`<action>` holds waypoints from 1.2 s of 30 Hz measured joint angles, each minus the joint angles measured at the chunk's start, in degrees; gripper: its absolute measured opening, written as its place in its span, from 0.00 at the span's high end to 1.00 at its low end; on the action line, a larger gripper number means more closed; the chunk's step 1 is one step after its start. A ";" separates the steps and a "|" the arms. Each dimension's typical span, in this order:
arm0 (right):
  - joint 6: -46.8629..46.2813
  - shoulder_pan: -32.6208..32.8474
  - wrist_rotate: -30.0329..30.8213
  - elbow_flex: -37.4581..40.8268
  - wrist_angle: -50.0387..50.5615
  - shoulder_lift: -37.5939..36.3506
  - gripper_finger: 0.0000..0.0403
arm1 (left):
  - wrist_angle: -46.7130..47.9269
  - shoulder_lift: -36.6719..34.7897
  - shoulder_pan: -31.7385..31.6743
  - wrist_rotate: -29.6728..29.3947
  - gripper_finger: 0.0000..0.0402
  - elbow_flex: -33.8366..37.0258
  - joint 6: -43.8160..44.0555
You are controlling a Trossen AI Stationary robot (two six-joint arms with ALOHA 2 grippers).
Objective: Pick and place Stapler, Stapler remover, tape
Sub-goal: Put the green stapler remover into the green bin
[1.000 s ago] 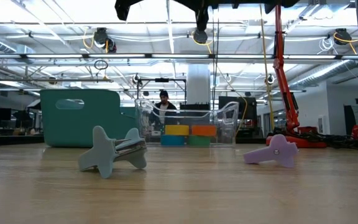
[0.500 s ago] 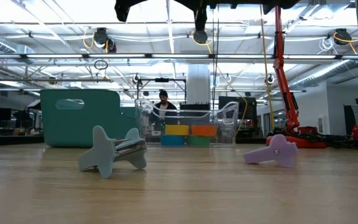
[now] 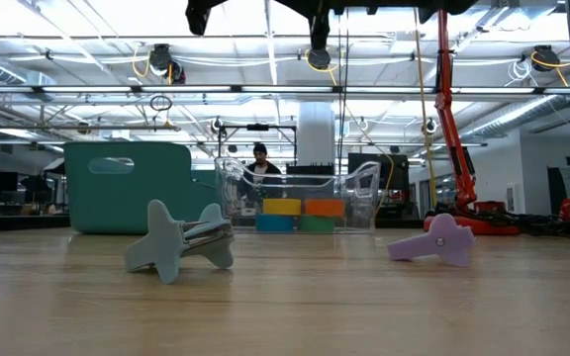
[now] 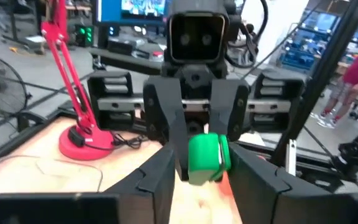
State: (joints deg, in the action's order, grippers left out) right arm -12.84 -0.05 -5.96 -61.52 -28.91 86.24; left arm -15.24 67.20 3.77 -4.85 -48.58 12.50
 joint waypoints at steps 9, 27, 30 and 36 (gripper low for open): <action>-0.14 -0.04 0.28 0.00 -0.04 0.00 0.89 | 0.10 0.00 0.00 -0.32 0.77 0.00 0.69; -0.08 -0.06 0.13 0.00 0.87 -0.01 0.75 | 0.22 0.00 -0.01 -0.04 0.84 0.01 1.72; -1.04 -0.36 0.49 0.00 4.16 -0.28 0.72 | 1.11 -0.12 0.00 -1.83 0.84 0.00 1.10; -2.10 -0.52 5.89 0.02 9.55 -0.52 0.66 | 3.54 -0.44 -0.01 -3.98 0.84 0.02 0.92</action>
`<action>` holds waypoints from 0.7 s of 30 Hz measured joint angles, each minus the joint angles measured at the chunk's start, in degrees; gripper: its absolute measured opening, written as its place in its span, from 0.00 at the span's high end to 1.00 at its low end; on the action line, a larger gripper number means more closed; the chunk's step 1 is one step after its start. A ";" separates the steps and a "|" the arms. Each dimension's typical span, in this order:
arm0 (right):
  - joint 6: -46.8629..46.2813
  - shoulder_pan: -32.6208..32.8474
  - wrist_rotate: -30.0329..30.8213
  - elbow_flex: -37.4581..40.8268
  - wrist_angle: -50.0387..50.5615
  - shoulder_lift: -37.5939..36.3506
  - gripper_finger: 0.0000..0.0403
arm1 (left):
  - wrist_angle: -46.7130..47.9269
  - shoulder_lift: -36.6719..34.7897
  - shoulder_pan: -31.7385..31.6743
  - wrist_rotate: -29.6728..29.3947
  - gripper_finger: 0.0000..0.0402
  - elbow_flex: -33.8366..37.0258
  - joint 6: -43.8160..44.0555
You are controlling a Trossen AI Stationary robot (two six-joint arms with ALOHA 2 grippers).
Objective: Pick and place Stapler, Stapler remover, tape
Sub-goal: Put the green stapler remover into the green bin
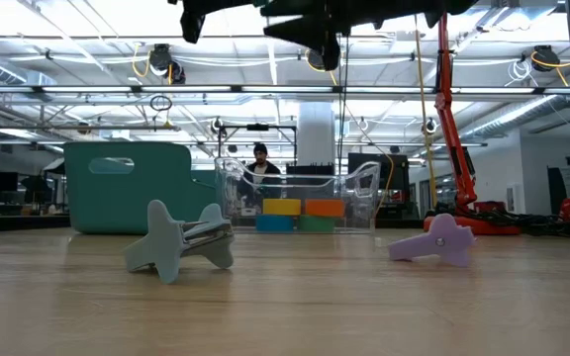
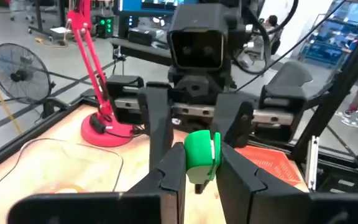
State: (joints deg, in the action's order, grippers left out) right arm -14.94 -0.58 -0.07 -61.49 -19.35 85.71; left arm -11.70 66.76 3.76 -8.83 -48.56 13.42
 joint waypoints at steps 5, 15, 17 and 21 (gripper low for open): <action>-0.78 0.01 -0.14 0.00 4.29 0.00 0.62 | 7.73 -1.41 -1.82 -5.04 0.84 -0.17 1.09; -0.69 0.01 -0.17 0.00 8.45 -0.81 0.61 | 49.57 -3.21 -16.71 -16.49 0.84 -5.49 23.69; -0.48 -0.22 -0.18 0.00 8.38 -0.92 0.61 | 52.41 -2.40 -21.10 -10.85 0.84 -5.51 24.51; -0.46 -0.89 -0.18 0.00 8.53 -0.90 0.60 | 56.21 0.67 -28.38 -0.03 0.84 -5.55 24.66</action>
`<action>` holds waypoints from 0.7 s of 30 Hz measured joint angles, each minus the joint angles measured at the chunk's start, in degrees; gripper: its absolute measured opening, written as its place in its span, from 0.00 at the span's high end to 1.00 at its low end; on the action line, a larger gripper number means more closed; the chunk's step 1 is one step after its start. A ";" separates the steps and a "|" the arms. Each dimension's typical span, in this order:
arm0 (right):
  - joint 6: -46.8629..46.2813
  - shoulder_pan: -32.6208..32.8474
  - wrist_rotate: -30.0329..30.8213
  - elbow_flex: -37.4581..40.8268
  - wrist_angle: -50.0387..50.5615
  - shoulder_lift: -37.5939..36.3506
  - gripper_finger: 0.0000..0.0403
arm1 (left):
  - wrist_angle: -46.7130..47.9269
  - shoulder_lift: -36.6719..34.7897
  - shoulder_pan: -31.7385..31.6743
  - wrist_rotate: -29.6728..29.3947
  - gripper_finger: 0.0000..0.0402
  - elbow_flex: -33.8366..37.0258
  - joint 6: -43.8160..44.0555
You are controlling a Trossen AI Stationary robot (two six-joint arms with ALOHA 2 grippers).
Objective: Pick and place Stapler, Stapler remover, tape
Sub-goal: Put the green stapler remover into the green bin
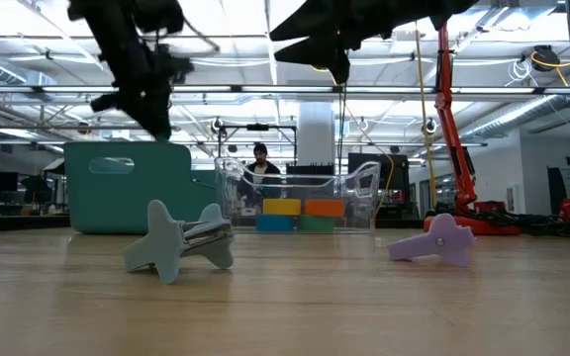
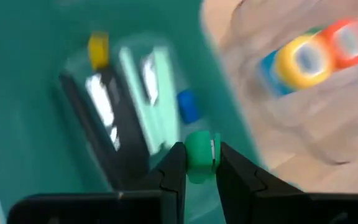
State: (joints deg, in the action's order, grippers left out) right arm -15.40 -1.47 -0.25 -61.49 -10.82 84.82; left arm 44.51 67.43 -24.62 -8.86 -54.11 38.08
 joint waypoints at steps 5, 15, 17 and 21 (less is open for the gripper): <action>0.00 -0.65 0.00 0.00 0.03 0.00 0.60 | 3.43 5.25 -5.42 3.37 0.84 0.00 -2.24; 0.00 -1.87 0.00 0.00 -0.03 0.02 0.60 | 5.91 13.06 -11.06 5.92 0.84 0.00 -4.57; 0.00 -1.93 0.00 0.00 -0.05 0.02 0.60 | 5.57 14.47 -10.55 7.33 0.84 0.00 -4.96; 0.00 -1.98 0.00 0.00 -0.03 0.02 0.61 | 7.26 16.65 -8.84 9.02 0.84 0.00 -8.96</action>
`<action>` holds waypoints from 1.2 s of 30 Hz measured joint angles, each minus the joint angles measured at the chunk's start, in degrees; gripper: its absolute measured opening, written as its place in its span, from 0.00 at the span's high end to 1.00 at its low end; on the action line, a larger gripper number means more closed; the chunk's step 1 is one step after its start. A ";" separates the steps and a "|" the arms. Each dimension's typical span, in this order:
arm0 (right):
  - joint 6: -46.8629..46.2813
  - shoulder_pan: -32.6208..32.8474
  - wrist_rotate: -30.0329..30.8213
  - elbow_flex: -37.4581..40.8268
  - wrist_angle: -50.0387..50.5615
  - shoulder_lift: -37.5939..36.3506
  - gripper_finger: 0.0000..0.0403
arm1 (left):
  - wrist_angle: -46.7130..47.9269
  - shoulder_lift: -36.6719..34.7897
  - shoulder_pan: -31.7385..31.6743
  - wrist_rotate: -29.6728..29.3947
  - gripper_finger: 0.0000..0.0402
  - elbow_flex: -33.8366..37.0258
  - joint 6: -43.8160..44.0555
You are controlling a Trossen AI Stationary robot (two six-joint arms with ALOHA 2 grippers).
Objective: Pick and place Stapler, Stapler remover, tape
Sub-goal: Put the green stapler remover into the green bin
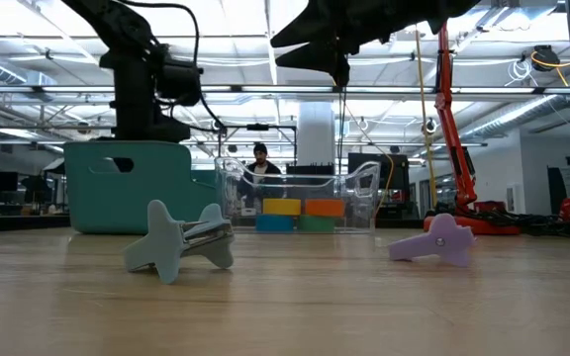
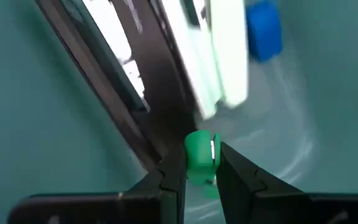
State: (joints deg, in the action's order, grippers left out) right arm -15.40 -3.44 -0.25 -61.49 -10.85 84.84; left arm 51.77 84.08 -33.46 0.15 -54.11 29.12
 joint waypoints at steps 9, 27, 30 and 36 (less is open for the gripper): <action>0.00 -0.62 0.00 0.00 -0.08 0.00 0.60 | 2.48 0.17 2.00 -0.17 0.84 0.00 -12.33; -0.42 -0.66 -0.02 0.00 -1.03 0.03 0.60 | 3.43 3.77 5.25 4.63 0.84 0.00 -30.31; -0.43 -0.66 -0.01 0.00 -1.19 0.04 0.60 | 3.38 4.31 5.21 4.40 0.84 0.00 -30.47; -0.46 -0.66 0.00 0.00 -1.31 0.04 0.60 | 3.21 4.37 5.21 6.43 0.84 0.00 -32.04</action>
State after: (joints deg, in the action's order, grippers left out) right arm -15.86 -4.10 -0.25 -61.49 -12.16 84.88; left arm 54.98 88.44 -28.25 6.58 -54.11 -2.92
